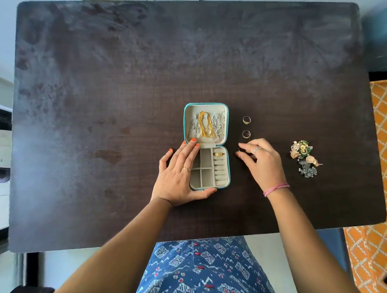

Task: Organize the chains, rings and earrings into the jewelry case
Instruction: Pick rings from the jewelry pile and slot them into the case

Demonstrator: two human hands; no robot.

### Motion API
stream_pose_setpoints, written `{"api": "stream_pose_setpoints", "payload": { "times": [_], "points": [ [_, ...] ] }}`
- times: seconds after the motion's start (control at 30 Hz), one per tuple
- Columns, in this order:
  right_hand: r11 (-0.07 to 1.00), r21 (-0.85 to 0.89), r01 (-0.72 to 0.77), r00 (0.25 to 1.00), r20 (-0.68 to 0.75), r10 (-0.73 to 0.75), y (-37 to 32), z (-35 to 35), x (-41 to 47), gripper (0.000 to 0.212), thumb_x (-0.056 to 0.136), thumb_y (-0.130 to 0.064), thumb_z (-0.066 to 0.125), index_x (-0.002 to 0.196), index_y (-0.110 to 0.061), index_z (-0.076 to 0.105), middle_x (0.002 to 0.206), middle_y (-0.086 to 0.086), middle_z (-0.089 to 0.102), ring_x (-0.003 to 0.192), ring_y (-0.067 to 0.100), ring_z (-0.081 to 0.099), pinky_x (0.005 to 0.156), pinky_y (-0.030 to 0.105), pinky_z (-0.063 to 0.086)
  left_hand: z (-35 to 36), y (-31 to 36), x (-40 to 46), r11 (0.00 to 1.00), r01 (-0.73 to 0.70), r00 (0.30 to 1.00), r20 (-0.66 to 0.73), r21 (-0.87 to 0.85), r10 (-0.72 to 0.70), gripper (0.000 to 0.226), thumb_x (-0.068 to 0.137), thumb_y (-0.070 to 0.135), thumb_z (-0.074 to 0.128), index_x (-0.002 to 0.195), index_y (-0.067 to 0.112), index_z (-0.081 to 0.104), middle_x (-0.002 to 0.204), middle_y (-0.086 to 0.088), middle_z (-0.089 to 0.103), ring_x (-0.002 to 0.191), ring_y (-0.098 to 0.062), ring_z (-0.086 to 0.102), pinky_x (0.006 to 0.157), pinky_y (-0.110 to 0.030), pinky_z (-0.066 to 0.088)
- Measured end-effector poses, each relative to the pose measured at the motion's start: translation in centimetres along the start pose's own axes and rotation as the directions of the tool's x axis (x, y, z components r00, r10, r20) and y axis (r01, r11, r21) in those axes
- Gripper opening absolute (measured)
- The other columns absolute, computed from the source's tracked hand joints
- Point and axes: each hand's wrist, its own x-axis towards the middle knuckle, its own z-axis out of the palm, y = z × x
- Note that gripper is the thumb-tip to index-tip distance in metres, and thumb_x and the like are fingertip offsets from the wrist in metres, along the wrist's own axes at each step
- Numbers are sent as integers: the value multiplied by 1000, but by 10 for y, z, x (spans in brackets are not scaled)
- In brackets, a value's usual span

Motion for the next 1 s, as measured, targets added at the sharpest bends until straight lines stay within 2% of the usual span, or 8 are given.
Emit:
{"api": "stream_pose_setpoints", "payload": {
  "times": [0.13,0.3,0.4,0.5,0.73,0.8,0.93,1.0],
  "points": [
    [997,-66,-26,1000,-13,25,-7,-3,-2,20,85,-18,71,102,-10,74,95,6,68,71,20,66,71,36,58,0,0,0,1000,-1,1000,10,12,1,109,70,82,46,149,13,21,158,-2,22,144,-19,24,116,-43,13],
    [961,243,-129,987,-60,148,-24,-12,-8,16,87,-13,67,102,-9,73,95,3,71,79,4,66,75,6,49,1,-1,0,1000,-1,1000,14,19,0,108,71,82,46,150,14,19,159,-2,21,145,-19,23,116,-43,12],
    [953,299,-50,999,23,45,-37,-16,-12,16,87,-11,68,102,-10,72,95,-4,70,82,4,66,75,9,51,2,-2,0,1000,-3,1000,14,17,2,108,71,82,47,150,13,19,159,-2,21,144,-19,23,116,-43,12],
    [969,237,64,989,114,-94,-45,-16,-14,19,84,-7,70,103,-6,71,95,0,70,81,2,65,76,7,50,2,-2,0,1000,-6,1000,17,16,5,108,71,82,46,150,14,19,159,-3,20,145,-19,23,116,-44,14],
    [976,83,201,964,162,-212,-45,-8,-16,16,85,-9,69,101,-9,73,98,4,68,82,16,67,73,30,58,2,-1,0,1000,-9,1000,-8,2,9,108,70,82,47,149,13,23,158,-3,23,143,-20,28,116,-44,17],
    [977,48,207,965,154,-212,-46,-7,-15,17,84,-10,70,101,-9,73,97,4,67,81,17,67,74,28,58,2,-1,0,1000,-9,1000,-11,2,9,108,70,82,47,149,13,22,158,-3,24,143,-20,28,116,-44,17],
    [975,-1,222,963,160,-219,-46,-5,-14,19,81,-7,73,99,-9,74,94,3,67,81,16,66,79,13,46,1,-1,1,1000,-9,1000,0,5,9,107,71,83,45,149,13,22,158,-3,24,144,-20,26,116,-44,15],
    [966,-36,257,952,179,-247,-47,-4,-14,20,78,-5,75,98,-8,74,92,5,67,80,17,66,78,14,47,1,-1,1,1000,-8,1000,1,5,8,107,71,83,45,149,13,22,158,-3,24,144,-20,26,116,-44,15]
  ]
}}
